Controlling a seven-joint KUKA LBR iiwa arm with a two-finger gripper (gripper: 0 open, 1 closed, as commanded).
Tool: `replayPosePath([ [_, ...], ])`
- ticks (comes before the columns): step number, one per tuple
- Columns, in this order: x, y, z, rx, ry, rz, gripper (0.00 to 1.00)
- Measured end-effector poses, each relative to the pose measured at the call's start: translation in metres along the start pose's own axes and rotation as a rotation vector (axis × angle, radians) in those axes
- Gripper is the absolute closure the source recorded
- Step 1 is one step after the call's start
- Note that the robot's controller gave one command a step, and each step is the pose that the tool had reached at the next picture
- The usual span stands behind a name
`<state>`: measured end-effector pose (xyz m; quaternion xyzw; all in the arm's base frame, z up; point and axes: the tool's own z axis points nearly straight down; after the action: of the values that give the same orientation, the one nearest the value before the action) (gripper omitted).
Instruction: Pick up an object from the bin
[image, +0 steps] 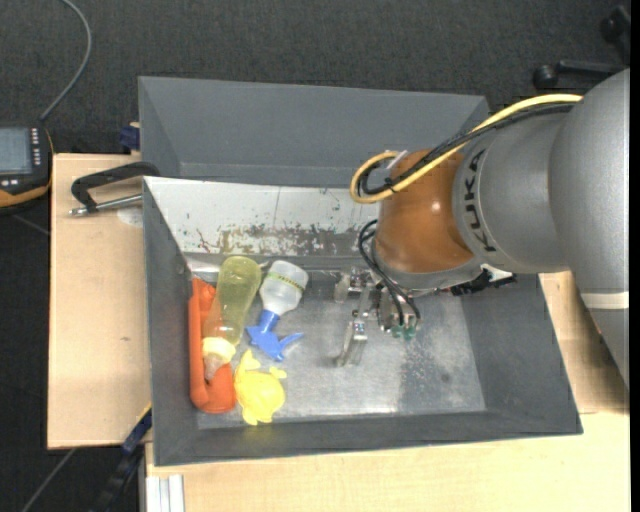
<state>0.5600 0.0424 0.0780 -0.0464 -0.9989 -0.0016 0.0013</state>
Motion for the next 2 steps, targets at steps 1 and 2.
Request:
replayPosePath([
  [1,-0.010,0.015,0.002,-0.001,-0.010,0.033,0.00],
  [2,-0.017,0.041,0.006,-0.001,-0.007,-0.079,0.00],
])
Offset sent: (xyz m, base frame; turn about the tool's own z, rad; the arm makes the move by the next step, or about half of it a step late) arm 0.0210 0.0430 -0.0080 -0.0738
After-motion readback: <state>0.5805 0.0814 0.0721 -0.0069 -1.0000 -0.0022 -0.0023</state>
